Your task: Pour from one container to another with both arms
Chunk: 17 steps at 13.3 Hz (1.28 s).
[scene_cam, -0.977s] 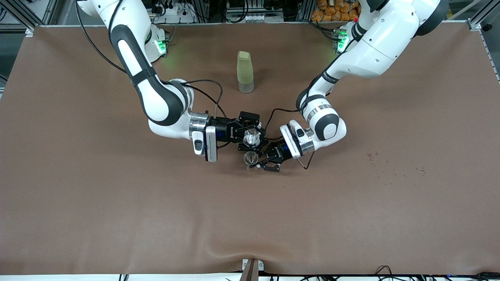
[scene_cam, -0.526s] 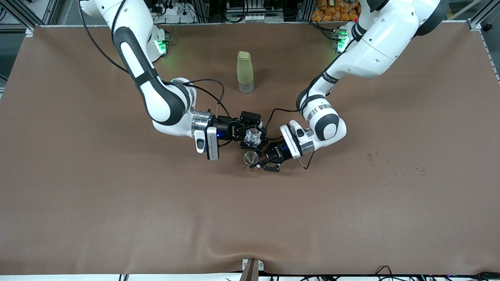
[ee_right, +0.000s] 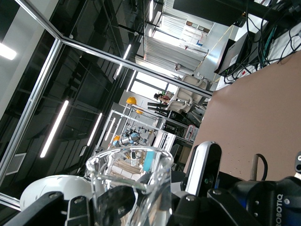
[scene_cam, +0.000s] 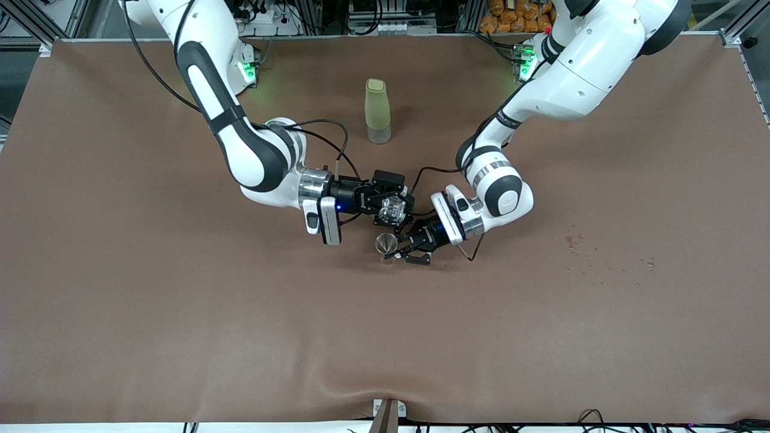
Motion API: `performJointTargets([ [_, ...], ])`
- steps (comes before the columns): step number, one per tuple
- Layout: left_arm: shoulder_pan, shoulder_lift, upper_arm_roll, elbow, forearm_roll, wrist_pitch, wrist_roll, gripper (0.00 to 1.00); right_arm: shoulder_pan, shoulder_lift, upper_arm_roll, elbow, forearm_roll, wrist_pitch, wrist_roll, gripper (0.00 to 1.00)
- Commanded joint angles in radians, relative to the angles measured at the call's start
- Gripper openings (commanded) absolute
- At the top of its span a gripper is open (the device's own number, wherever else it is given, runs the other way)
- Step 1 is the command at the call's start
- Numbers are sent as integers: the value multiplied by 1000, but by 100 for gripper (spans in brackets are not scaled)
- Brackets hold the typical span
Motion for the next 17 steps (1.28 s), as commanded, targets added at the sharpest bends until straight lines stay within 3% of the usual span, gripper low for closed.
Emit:
performJointTargets([
  [1, -1, 15, -9, 17, -21, 11, 141, 0, 15, -38, -11, -29, 30, 10, 54, 0],
  [17, -4, 16, -7, 17, -21, 11, 141, 0, 10, -38, -11, -17, -3, 21, 253, 0],
])
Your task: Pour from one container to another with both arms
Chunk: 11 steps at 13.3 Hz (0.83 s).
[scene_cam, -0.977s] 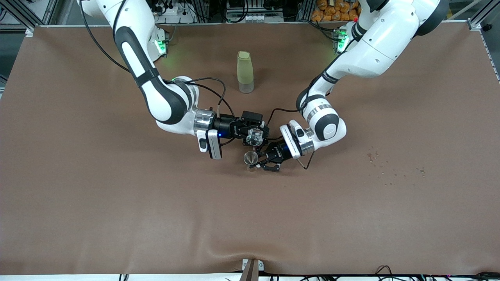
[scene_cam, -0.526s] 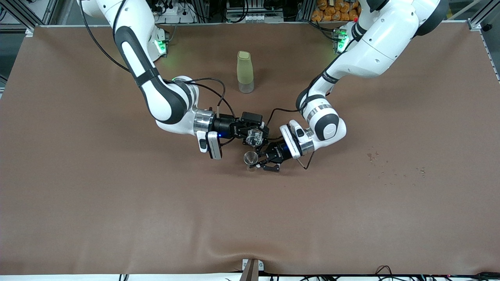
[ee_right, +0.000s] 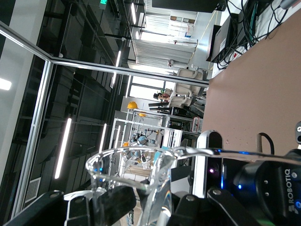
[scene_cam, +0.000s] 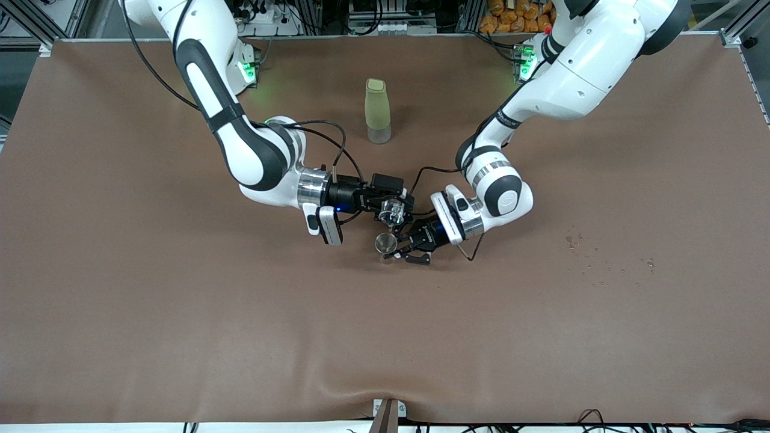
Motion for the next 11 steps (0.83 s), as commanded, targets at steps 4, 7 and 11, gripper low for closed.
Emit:
performJointTargets([
  [4, -3, 16, -7, 17, -17, 11, 141, 0, 11, -31, -9, -20, 11, 12, 61, 0],
  [7, -3, 19, -7, 17, -15, 11, 156, 0, 13, -34, -8, -22, 15, 15, 90, 0],
  [11, -3, 22, -7, 17, -17, 11, 162, 0, 17, -48, -8, -28, 49, 35, 127, 0],
])
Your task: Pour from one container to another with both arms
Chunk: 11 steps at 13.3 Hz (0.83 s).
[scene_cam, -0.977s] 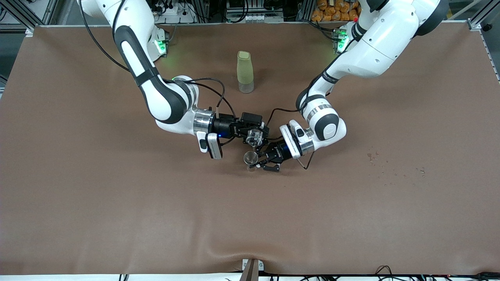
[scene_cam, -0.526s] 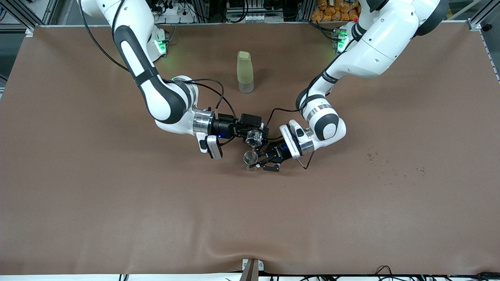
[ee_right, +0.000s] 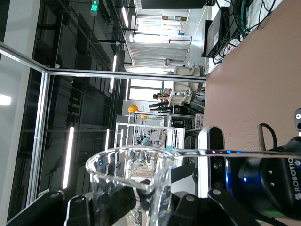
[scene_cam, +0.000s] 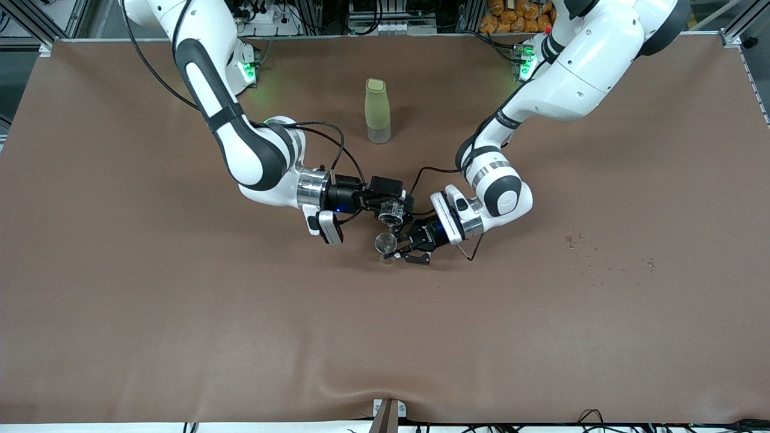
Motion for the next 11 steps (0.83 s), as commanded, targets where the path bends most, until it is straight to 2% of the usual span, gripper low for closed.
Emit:
performJointTargets([
  [1, -1, 18, -8, 17, -17, 11, 157, 0, 22, -45, -8, -28, 64, 25, 25, 0],
  [6, -1, 18, -8, 17, -17, 11, 157, 0, 24, -49, -8, -45, 77, 28, 27, 0],
  [11, -1, 18, -8, 17, -17, 11, 157, 0, 25, -57, -6, -62, 141, 28, 34, 0],
])
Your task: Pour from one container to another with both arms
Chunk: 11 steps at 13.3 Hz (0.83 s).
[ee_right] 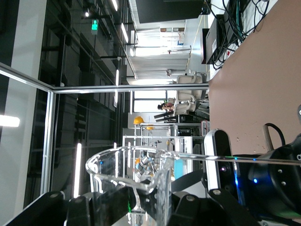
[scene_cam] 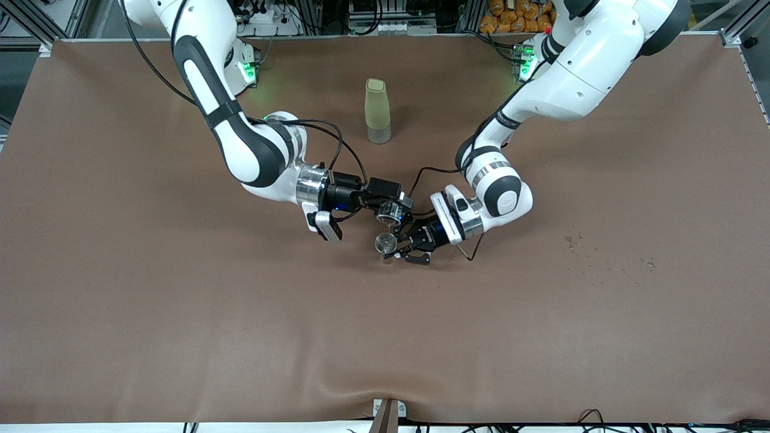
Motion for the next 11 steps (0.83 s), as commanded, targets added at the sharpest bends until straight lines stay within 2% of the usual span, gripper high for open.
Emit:
performJointTargets([
  [1, 0, 18, -8, 17, -17, 11, 157, 0, 18, -40, -11, -39, 50, 10, 32, 0],
  [11, -2, 18, -8, 17, -18, 11, 158, 0, 18, -54, -11, -50, 108, 23, 86, 0],
])
